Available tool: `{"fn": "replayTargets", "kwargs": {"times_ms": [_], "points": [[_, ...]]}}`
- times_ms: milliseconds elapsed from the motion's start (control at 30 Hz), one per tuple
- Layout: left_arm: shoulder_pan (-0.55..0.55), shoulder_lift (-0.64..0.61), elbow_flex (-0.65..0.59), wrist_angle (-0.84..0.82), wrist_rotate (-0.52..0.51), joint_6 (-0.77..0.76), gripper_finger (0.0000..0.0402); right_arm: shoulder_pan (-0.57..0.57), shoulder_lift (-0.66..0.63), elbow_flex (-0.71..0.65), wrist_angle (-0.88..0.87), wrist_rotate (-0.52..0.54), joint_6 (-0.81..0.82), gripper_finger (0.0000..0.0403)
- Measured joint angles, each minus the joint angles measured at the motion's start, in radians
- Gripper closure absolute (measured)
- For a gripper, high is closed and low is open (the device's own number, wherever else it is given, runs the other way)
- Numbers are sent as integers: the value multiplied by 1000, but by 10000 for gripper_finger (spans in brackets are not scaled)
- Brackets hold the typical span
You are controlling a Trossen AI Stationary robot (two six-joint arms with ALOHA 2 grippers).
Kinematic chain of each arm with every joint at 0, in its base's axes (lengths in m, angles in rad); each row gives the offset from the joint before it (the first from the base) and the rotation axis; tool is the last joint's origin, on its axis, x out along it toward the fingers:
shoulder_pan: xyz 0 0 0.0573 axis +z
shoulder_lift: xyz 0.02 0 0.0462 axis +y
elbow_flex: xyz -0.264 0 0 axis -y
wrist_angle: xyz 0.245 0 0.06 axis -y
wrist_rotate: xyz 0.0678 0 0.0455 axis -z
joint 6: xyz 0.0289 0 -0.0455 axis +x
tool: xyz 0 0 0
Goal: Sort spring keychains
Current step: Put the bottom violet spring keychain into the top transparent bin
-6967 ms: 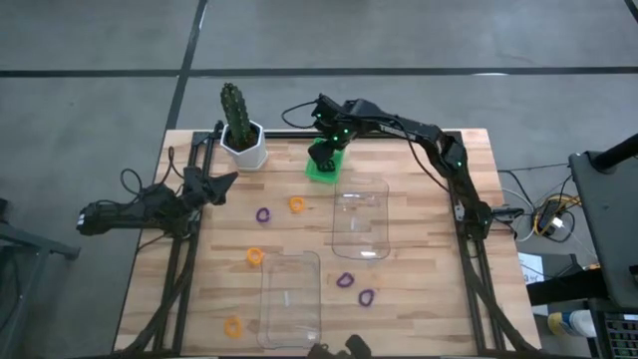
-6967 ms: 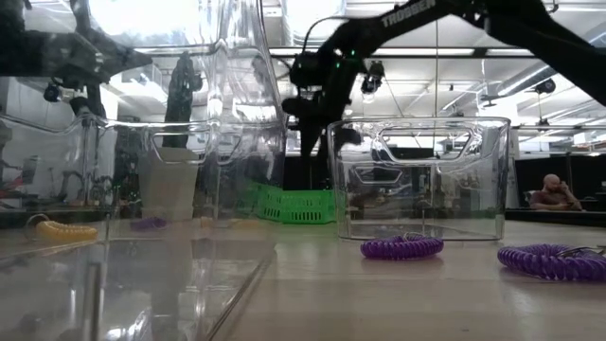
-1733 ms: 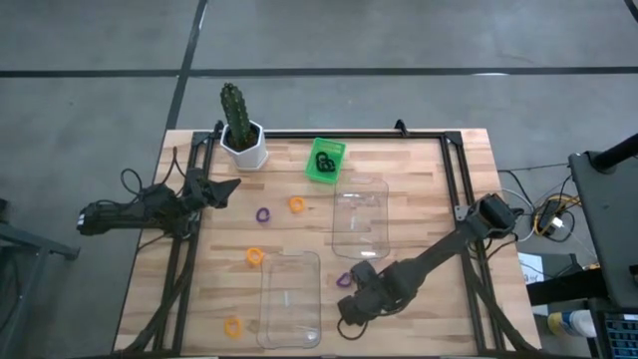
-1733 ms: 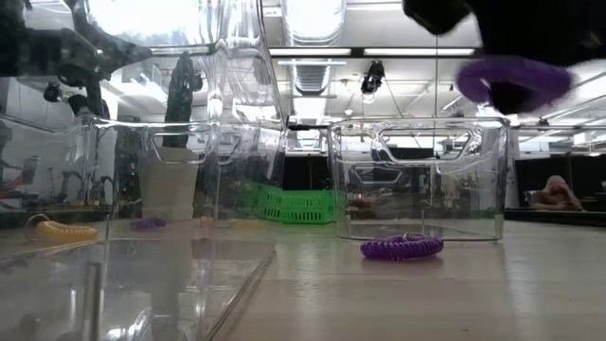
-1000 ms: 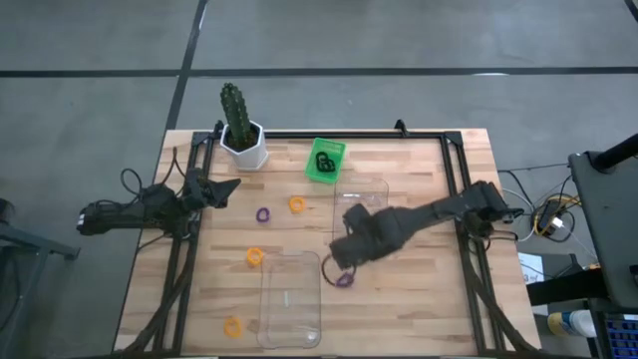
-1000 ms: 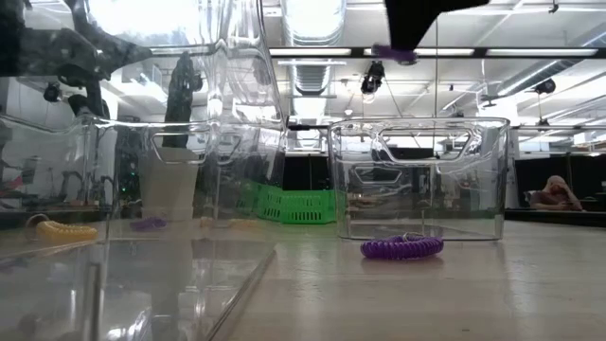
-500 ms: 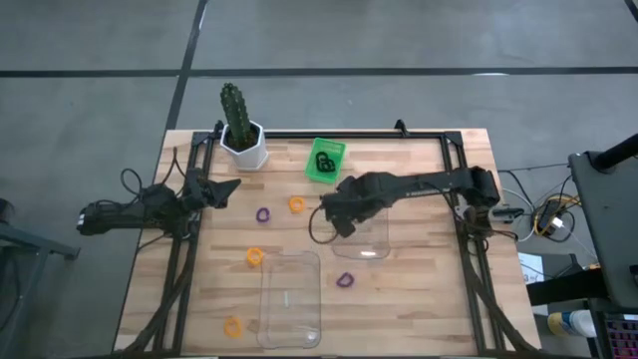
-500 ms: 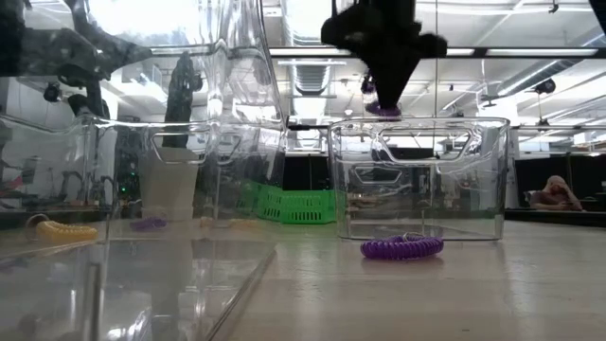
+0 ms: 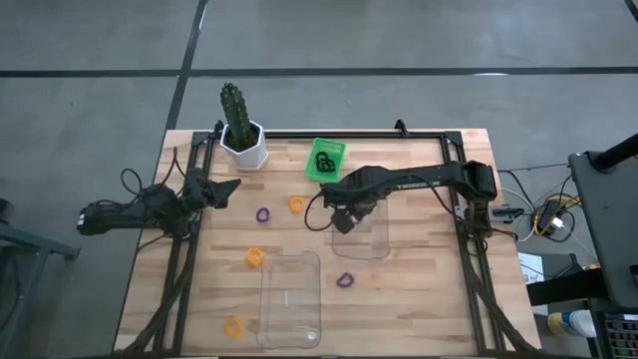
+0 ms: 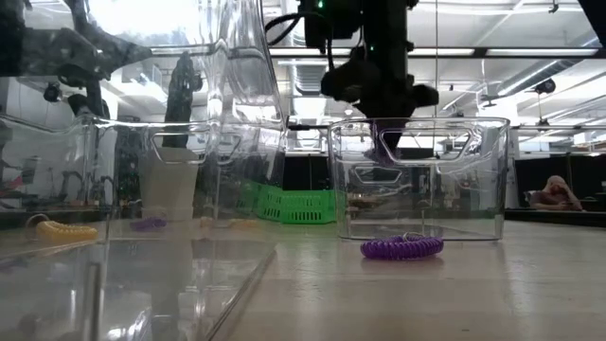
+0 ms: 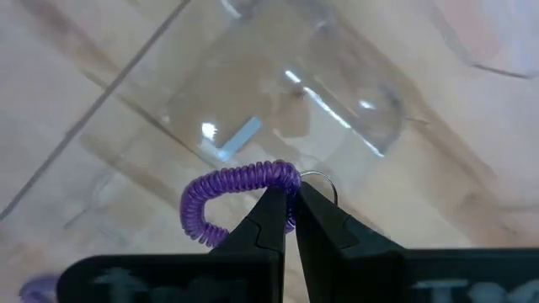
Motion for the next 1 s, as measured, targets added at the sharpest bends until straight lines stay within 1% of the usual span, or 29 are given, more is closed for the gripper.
{"fn": "replayTargets", "kwargs": {"times_ms": [133,300,400,600,733,867,1000], "points": [[0,0,0,0,0,0,401,-20,0,-44,35,-22,-21,390],[0,0,0,-2,0,6,401,-23,0,-83,86,-2,-6,383],[0,0,0,-2,0,7,401,-23,0,-96,101,-16,-23,357],[0,0,0,-17,0,6,401,-23,0,-100,101,-25,-25,285],[0,0,0,-18,0,3,401,-14,-6,-74,100,-90,-28,251],[0,0,0,-18,0,2,401,44,-31,-40,104,-100,-67,243],[0,0,0,-18,0,1,401,111,-54,-15,104,-105,-93,251]]}}
